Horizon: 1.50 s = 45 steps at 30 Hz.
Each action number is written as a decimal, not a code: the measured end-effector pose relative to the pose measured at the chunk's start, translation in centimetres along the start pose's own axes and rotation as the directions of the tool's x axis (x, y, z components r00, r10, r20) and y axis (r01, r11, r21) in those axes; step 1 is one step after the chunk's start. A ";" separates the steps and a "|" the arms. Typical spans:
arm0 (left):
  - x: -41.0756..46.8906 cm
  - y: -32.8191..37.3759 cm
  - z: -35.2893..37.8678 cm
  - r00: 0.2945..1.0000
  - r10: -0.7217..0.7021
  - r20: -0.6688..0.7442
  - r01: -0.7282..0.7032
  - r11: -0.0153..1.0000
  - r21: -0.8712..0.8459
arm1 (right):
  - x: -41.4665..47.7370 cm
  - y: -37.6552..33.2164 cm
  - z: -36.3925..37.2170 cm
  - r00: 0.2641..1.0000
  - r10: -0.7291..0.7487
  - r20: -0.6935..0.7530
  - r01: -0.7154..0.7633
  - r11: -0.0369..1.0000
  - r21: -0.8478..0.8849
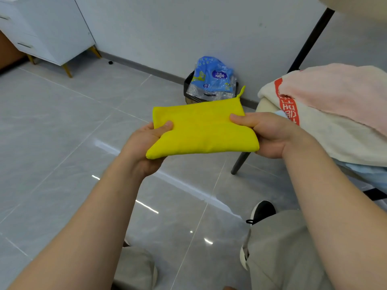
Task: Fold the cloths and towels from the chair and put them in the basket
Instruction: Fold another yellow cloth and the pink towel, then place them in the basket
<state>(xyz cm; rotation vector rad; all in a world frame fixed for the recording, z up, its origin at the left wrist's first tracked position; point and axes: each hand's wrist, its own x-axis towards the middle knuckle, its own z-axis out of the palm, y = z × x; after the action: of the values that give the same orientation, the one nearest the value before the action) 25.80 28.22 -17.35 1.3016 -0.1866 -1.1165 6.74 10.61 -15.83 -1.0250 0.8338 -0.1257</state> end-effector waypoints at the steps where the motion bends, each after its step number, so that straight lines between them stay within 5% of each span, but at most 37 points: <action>1: -0.1 0.2 -0.2 0.999 0.031 0.026 -0.030 0.999 -0.012 | -0.2 -0.1 -0.2 0.998 -0.031 0.047 0.032 0.999 -0.004; 9: -1.7 2.1 -1.4 0.941 0.265 0.208 -0.240 0.961 -0.141 | -1.5 -0.8 -1.1 0.948 -0.222 0.229 0.210 0.975 0.076; 14: -2.1 2.2 -1.0 0.947 0.263 0.184 -0.222 0.950 -0.219 | -1.9 -0.8 -0.6 0.912 -0.300 0.280 0.276 0.953 0.123; 25: -1.6 1.8 -1.0 0.968 0.222 0.113 -0.162 0.906 -0.391 | -1.5 -0.7 -0.1 0.930 -0.235 0.284 0.194 0.967 0.165; 31: -0.8 1.7 -1.5 0.993 0.085 0.087 -0.066 0.976 -0.209 | -1.2 -0.9 -0.2 0.973 -0.112 0.202 0.090 0.990 0.112; 37: 0.0 0.7 -2.0 0.997 0.052 0.060 -0.058 0.993 0.107 | 0.2 0.5 -0.1 0.998 -0.046 0.049 0.055 0.981 -0.187; 45: 1.2 0.1 -2.7 0.997 -0.023 -0.075 0.042 0.965 0.260 | 0.4 1.0 0.1 0.993 -0.014 -0.121 -0.006 0.986 -0.165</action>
<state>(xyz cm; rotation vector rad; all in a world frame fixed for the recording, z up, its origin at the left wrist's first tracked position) 28.29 29.11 -18.76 1.5820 -0.2674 -1.0973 6.81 11.02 -16.79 -1.1833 0.9657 -0.1253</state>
